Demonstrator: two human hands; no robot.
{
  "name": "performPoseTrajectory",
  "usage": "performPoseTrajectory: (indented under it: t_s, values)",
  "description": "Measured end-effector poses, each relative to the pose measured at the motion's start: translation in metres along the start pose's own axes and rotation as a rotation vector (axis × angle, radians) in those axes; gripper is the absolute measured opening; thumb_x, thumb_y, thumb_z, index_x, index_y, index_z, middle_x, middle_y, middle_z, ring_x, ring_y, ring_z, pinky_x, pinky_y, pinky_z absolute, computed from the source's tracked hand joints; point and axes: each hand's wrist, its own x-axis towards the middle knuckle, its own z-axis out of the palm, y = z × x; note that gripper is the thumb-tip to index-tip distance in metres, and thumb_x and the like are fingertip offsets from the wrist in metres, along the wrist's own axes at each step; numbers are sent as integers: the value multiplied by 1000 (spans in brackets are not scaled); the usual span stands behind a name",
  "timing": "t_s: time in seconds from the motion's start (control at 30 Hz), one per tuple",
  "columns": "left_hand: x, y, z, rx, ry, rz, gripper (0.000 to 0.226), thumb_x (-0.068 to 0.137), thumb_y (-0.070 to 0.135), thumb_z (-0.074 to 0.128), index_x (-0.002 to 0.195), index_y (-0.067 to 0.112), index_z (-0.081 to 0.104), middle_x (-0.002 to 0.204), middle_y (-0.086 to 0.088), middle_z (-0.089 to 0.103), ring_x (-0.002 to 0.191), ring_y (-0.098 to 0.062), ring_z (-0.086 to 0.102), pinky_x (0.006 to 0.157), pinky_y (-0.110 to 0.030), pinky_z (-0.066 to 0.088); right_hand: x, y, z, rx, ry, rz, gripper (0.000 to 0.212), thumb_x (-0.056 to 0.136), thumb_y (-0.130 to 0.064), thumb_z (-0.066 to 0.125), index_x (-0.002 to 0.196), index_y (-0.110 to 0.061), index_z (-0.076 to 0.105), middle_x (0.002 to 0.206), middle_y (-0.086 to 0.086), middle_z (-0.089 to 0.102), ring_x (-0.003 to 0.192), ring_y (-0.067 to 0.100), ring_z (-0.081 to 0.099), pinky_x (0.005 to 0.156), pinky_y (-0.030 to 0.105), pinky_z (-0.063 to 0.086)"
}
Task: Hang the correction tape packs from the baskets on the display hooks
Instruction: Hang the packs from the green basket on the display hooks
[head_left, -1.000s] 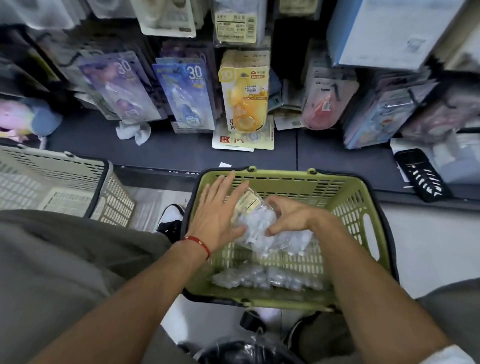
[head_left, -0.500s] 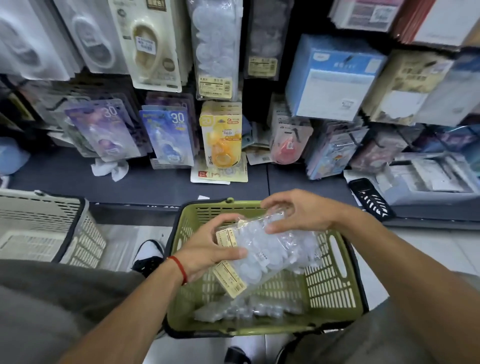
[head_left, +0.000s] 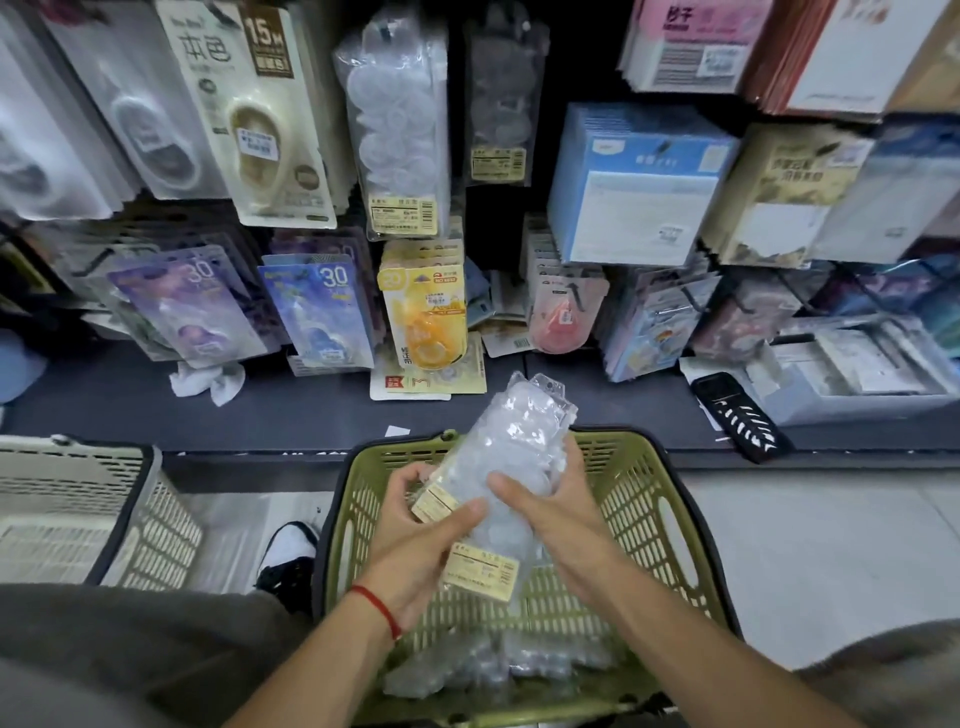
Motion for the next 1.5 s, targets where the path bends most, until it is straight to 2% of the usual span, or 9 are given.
performPoseTrajectory:
  t_s: [0.17, 0.3, 0.4, 0.53, 0.77, 0.93, 1.2, 1.33, 1.5]
  values:
    - [-6, -1, -1, 146, 10, 17, 70, 60, 33, 96, 115, 16, 55, 101, -17, 78, 83, -31, 76, 74, -44, 63, 18, -4, -8, -68, 17, -131, 99, 64, -15, 100, 137, -57, 46, 126, -11, 72, 108, 19, 76, 84, 44, 65]
    - [0, 19, -10, 161, -91, -47, 63, 79, 52, 79, 125, 14, 60, 108, -13, 79, 88, -25, 77, 71, -36, 62, 26, -21, -20, -133, -178, -58, 91, 62, -23, 102, 137, -39, 52, 124, 2, 77, 111, 29, 76, 88, 49, 63]
    - [3, 28, -3, 144, -163, -30, 53, 94, 56, 68, 141, 35, 57, 135, -3, 72, 121, -26, 71, 96, -46, 60, 25, -26, -17, -281, -297, -36, 76, 68, -30, 101, 133, -22, 61, 121, 5, 78, 111, 28, 76, 92, 47, 62]
    - [4, 35, 7, 114, -90, 63, 53, 95, 48, 67, 144, 31, 55, 139, -4, 70, 126, -34, 67, 108, -59, 52, 19, -31, -4, -292, -193, -122, 52, 73, -30, 97, 118, -19, 71, 109, 2, 81, 100, 22, 79, 77, 32, 65]
    - [15, 90, 27, 94, -81, 259, 54, 90, 19, 74, 141, 25, 56, 131, -9, 74, 120, -33, 71, 99, -49, 60, 16, -64, 4, -158, -27, -248, 37, 71, -28, 96, 101, -31, 75, 106, 3, 81, 99, 26, 79, 83, 45, 65]
    - [27, 157, 42, 163, -82, 338, 43, 98, 10, 68, 138, 22, 55, 131, -6, 74, 122, -32, 70, 109, -60, 51, 17, -122, 6, -118, 3, -352, 60, 67, -32, 90, 121, -19, 68, 112, 3, 81, 102, 25, 79, 91, 51, 63]
    - [30, 235, 66, 400, -230, 458, 80, 79, 12, 87, 149, 22, 49, 134, -4, 73, 120, -21, 72, 106, -43, 56, 24, -203, 18, -211, -64, -513, 68, 61, -38, 94, 118, -13, 67, 106, 5, 82, 95, 24, 80, 72, 32, 65]
    - [34, 239, 75, 323, -279, 444, 90, 75, 26, 88, 153, 24, 43, 135, -5, 72, 124, -25, 70, 115, -53, 47, 34, -221, 39, -242, -11, -563, 57, 65, -37, 92, 112, -12, 70, 100, 4, 82, 89, 23, 81, 70, 33, 65]
    - [44, 233, 79, 270, -282, 458, 113, 64, 10, 100, 157, 28, 38, 148, -10, 62, 131, -32, 64, 111, -57, 51, 45, -225, 45, -240, 51, -572, 50, 66, -36, 94, 104, -10, 72, 94, 8, 81, 84, 27, 81, 72, 41, 67]
